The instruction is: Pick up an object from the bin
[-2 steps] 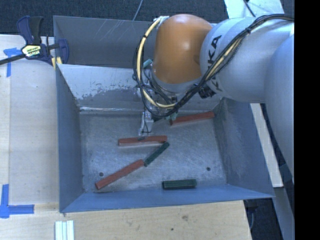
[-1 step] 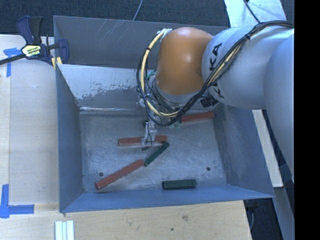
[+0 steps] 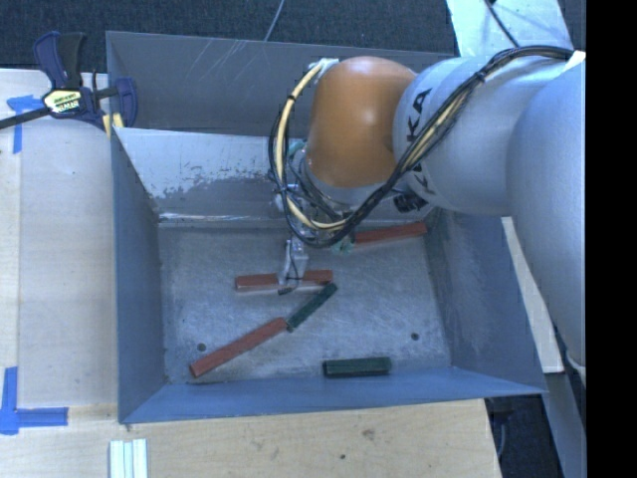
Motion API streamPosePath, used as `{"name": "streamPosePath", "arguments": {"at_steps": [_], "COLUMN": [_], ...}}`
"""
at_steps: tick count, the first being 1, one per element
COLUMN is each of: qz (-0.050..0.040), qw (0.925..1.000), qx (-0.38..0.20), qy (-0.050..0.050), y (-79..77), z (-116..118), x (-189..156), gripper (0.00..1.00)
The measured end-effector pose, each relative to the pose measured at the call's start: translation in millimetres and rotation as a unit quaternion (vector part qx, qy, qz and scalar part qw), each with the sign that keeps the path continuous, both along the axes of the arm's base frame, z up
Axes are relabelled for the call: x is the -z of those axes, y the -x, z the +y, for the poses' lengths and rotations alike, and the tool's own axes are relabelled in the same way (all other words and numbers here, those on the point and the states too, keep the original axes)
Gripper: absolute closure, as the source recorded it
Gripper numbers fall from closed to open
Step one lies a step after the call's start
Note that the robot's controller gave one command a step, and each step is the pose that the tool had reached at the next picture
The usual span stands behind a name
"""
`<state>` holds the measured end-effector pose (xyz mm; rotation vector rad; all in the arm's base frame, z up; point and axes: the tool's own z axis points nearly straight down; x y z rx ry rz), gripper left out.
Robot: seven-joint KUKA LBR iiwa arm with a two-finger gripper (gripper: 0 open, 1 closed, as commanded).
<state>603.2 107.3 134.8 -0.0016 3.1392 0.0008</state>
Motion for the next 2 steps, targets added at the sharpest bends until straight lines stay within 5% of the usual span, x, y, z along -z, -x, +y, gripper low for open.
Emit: {"name": "streamPosePath", "arguments": {"at_steps": [1,2], "qz": [0.0004,-0.0010], "qw": [1.0000,1.0000], "qx": [0.007,0.006], "qy": [0.000,-0.001], "y": [2.3,7.1], "z": [-1.8,-5.0], "x": [63.6,63.2], "gripper": [0.00,1.00]}}
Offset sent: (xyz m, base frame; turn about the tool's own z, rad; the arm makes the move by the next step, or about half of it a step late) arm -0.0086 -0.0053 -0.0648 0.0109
